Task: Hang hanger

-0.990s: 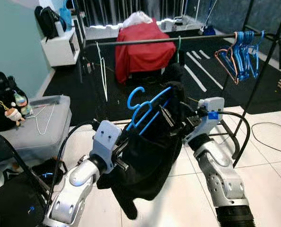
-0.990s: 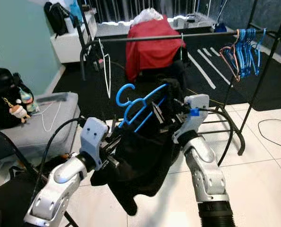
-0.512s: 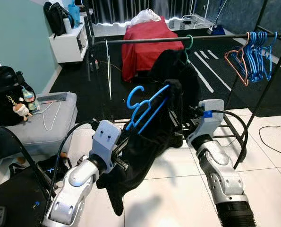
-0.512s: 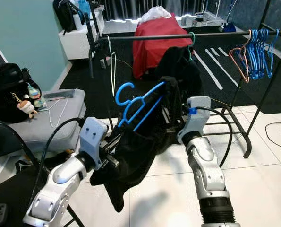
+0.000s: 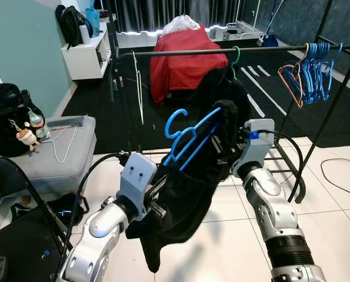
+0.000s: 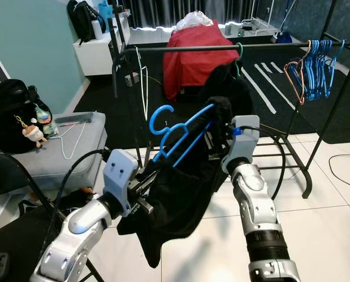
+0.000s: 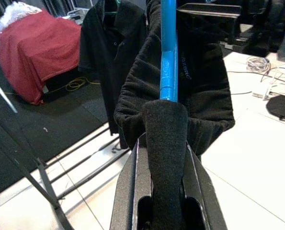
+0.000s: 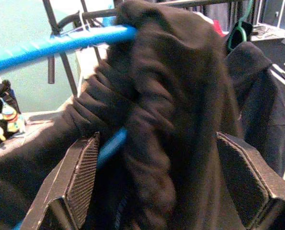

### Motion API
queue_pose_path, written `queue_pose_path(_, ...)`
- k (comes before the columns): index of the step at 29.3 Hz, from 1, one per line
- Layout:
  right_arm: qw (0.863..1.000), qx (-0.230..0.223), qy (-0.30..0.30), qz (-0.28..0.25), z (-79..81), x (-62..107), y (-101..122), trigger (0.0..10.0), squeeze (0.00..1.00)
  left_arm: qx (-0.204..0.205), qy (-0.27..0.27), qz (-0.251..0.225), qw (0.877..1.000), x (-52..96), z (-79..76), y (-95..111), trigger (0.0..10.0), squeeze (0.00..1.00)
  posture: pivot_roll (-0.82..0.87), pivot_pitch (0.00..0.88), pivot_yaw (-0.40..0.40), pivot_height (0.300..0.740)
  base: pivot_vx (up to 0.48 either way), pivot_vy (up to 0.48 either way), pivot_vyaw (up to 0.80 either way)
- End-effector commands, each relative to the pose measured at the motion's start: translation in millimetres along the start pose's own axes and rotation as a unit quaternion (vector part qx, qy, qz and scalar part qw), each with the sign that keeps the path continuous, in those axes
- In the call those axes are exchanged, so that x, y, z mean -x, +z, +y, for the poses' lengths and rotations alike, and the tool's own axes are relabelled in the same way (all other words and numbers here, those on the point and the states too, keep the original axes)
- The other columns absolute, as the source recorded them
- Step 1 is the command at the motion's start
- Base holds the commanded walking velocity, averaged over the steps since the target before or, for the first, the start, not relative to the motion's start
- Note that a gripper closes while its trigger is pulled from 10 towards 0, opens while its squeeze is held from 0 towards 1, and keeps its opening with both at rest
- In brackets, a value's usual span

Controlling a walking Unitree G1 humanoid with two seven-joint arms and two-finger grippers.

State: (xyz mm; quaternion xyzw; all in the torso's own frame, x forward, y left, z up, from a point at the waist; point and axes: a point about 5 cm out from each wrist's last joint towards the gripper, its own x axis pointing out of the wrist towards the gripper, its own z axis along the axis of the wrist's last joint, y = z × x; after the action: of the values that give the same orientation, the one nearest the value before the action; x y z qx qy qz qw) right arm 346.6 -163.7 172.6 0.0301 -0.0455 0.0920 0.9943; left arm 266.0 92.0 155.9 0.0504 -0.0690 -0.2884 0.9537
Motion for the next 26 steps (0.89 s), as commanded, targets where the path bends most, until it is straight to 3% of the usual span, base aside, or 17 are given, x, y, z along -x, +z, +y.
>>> queue_pose_path(1, 1.0, 0.006, -0.001, 0.006, 1.5, -2.2, -1.9, 0.0, 0.0, 0.0, 0.001, -0.033, 0.999, 1.0, -1.3, 13.9, 10.0, 0.0, -0.12, 0.0, 0.011, 0.74, 0.0, 0.0, 0.0)
queue_pose_path(7, 1.0, 0.009, -0.021, 0.001, -6.6, -1.3, 1.1, 0.0, 0.0, -0.004, 0.004, -0.025, 1.0, 2.2, 0.4, 10.9, 10.0, 0.0, -0.12, 0.0, 0.013, 0.74, 0.0, 0.0, 0.0)
queue_pose_path(9, 0.999, 0.012, -0.04, -0.005, -17.6, 2.0, 5.6, 0.0, 0.0, -0.018, 0.016, -0.005, 1.0, 4.9, 8.9, 2.2, 10.0, 0.0, -0.13, 0.0, 0.015, 0.74, 0.0, 0.0, 0.0)
queue_pose_path(13, 0.999, 0.015, -0.048, -0.006, -23.5, 4.3, 7.0, 0.0, 0.0, -0.031, 0.023, 0.007, 0.999, 6.8, 16.0, -2.5, 10.0, 0.0, -0.13, 0.0, 0.017, 0.74, 0.0, 0.0, 0.0)
queue_pose_path(16, 0.998, 0.02, -0.063, -0.009, -33.9, 7.7, 11.8, 0.0, 0.0, -0.072, 0.02, 0.036, 0.997, 12.2, 29.3, -11.0, 10.0, 0.0, -0.14, 0.0, 0.018, 0.74, 0.0, 0.0, 0.0)
queue_pose_path(19, 0.996, 0.025, -0.08, -0.022, -46.0, 11.0, 22.6, 0.0, 0.0, -0.151, -0.01, 0.079, 0.985, 24.3, 42.6, -23.1, 10.0, 0.0, -0.14, 0.0, 0.017, 0.74, 0.0, 0.0, 0.0)
queue_pose_path(20, 0.996, 0.025, -0.08, -0.022, -46.0, 11.0, 22.6, 0.0, 0.0, -0.151, -0.01, 0.079, 0.985, 24.3, 42.6, -23.1, 10.0, 0.0, -0.14, 0.0, 0.017, 0.74, 0.0, 0.0, 0.0)
queue_pose_path(22, 0.995, 0.03, -0.094, -0.03, -56.2, 14.2, 29.8, 0.0, 0.0, -0.193, -0.031, 0.103, 0.975, 34.0, 51.6, -28.7, 10.0, 0.0, -0.14, 0.0, 0.016, 0.74, 0.0, 0.0, 0.0)
queue_pose_path(26, 0.99, 0.035, -0.131, -0.037, -80.3, 22.3, 39.4, 0.0, 0.0, -0.191, -0.113, 0.11, 0.969, 52.4, 54.7, -26.8, 10.0, 0.0, -0.14, 0.0, 0.013, 0.74, 0.0, 0.0, 0.0)
